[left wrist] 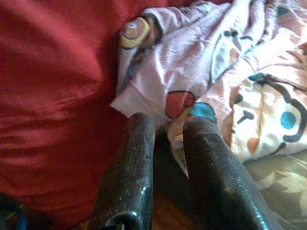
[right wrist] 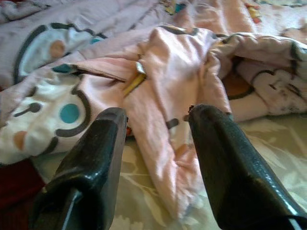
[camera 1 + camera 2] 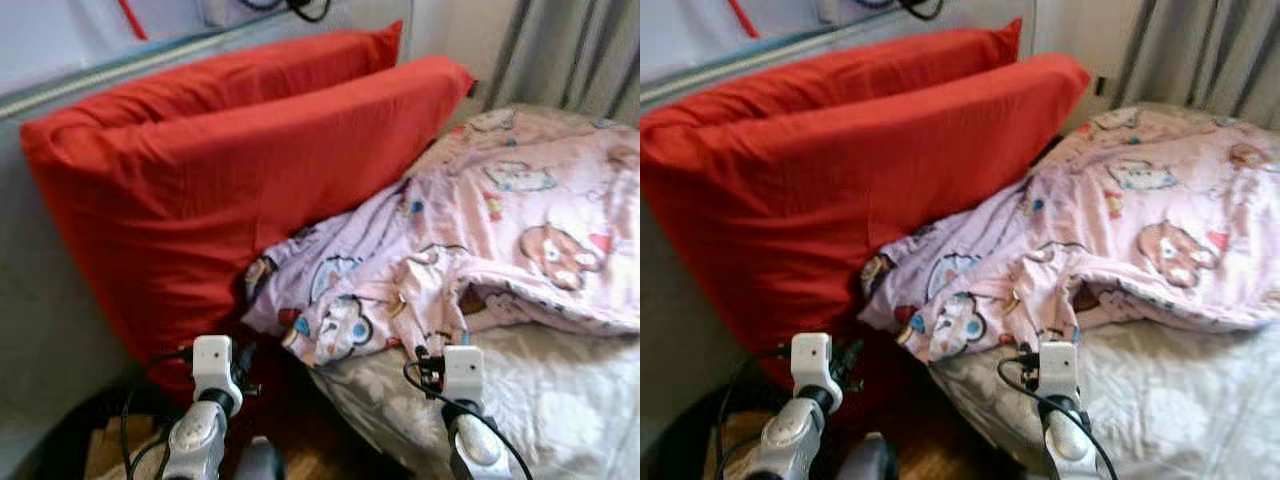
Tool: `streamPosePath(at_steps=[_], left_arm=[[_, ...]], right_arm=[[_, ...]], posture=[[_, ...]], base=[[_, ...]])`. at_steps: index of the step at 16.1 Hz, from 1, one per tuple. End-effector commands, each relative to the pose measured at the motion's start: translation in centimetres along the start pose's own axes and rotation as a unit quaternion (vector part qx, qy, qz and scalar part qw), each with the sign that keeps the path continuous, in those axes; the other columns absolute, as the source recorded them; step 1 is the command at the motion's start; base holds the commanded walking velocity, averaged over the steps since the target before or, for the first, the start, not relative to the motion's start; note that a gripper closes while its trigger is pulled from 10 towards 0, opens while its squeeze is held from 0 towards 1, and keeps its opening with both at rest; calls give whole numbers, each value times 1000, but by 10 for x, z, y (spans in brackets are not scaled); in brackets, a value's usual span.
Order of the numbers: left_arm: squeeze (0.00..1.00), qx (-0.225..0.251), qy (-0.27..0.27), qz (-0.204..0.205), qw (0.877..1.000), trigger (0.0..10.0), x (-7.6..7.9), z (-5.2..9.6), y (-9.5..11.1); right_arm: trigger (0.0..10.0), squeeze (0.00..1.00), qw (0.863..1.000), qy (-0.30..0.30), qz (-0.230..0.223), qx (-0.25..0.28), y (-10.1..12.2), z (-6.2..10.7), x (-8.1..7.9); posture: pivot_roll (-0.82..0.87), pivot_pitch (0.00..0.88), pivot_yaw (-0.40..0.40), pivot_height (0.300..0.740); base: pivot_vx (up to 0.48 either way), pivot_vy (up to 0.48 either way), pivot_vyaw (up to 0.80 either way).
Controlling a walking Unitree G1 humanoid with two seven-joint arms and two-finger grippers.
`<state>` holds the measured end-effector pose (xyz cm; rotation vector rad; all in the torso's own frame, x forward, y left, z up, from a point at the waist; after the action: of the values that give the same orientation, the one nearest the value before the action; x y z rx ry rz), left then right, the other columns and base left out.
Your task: Clean up the room
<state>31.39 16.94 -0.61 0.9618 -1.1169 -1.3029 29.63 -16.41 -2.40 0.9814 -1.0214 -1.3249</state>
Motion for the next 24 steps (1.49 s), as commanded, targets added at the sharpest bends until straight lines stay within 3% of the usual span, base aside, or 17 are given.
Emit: streamPosePath(at_steps=[1, 9, 24], left_arm=[[0, 1, 3, 1, 1000, 10000, -3, -1, 2], [0, 0, 1, 5, 1000, 10000, -2, -1, 1], [0, -1, -7, 6, 1000, 10000, 2, -1, 0]], right_arm=[[10000, 0, 1000, 0, 1, -7, -1, -1, -1], [10000, 0, 1000, 8, -2, -17, -4, -1, -3], [10000, 0, 999, 3, 3, -36, -11, 0, -1]], posture=[[-46, 44, 38, 652], [-45, 54, 34, 637], [-57, 19, 36, 612]], base=[[0, 0, 0], [0, 0, 0], [315, 0, 0]])
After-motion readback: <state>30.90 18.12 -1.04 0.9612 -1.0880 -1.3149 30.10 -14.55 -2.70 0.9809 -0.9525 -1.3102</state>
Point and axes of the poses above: a point about 5 cm out from each wrist's last joint towards the gripper, its own z axis pointing back from the gripper into the wrist, its own y axis along the axis of the wrist's last joint, x = y × z, the point moved 4 cm from there along -z, pointing out of the wrist towards the gripper, and after that the axes turned 1 degree about -z, right-handed, at the moved point
